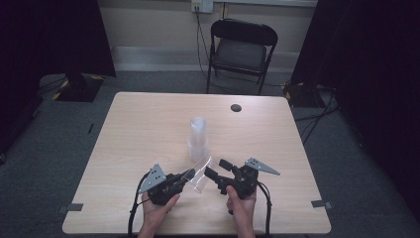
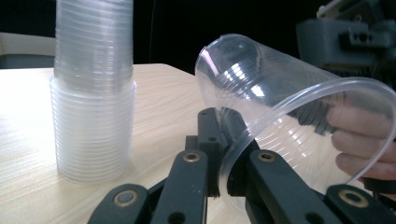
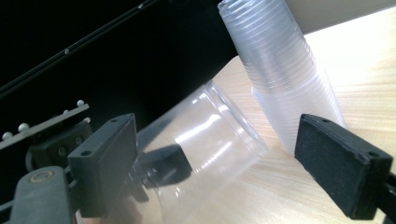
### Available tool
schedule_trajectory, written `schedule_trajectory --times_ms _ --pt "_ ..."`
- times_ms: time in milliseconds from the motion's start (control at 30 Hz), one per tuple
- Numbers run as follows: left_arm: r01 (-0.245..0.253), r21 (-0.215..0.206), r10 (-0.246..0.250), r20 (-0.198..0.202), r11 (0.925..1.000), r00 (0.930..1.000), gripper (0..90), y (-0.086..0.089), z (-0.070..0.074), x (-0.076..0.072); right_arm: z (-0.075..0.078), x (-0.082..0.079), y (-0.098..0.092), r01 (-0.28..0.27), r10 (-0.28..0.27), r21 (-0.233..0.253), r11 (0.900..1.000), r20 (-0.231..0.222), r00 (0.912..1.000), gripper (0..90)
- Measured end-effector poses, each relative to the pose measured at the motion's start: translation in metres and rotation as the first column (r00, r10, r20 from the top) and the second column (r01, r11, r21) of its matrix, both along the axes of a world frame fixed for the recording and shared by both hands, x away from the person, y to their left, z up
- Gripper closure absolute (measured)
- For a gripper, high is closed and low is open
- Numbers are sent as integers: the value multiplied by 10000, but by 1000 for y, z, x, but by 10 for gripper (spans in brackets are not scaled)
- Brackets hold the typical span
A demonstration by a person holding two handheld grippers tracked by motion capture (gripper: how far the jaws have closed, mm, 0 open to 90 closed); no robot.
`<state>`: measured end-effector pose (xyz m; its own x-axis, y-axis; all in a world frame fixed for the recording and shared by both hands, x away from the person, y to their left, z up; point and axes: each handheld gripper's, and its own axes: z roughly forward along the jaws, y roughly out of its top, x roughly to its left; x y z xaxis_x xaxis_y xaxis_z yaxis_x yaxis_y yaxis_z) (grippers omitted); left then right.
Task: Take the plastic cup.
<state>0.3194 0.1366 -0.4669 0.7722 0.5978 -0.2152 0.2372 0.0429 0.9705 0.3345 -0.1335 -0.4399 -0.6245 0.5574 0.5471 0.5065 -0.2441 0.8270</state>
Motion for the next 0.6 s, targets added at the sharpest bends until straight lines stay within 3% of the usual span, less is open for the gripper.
schedule_trajectory --times_ms 133,233,433,600 --pt "98 -39 -99 -285 9999 9995 881 4 4 1 0 -2 -5 110 -105 -292 9995 196 9998 132" --pt "207 342 -189 -523 9992 9985 881 6 9 4 -2 -5 -10 181 -167 -514 9985 282 9995 131" --pt "418 524 -384 -644 9977 9972 881 8 13 10 -8 -7 -15 -52 94 -831 9965 501 9987 128" --pt "556 787 -503 -679 9953 9964 881 7 18 12 -9 -11 -18 211 -94 -1452 9892 806 9967 131"
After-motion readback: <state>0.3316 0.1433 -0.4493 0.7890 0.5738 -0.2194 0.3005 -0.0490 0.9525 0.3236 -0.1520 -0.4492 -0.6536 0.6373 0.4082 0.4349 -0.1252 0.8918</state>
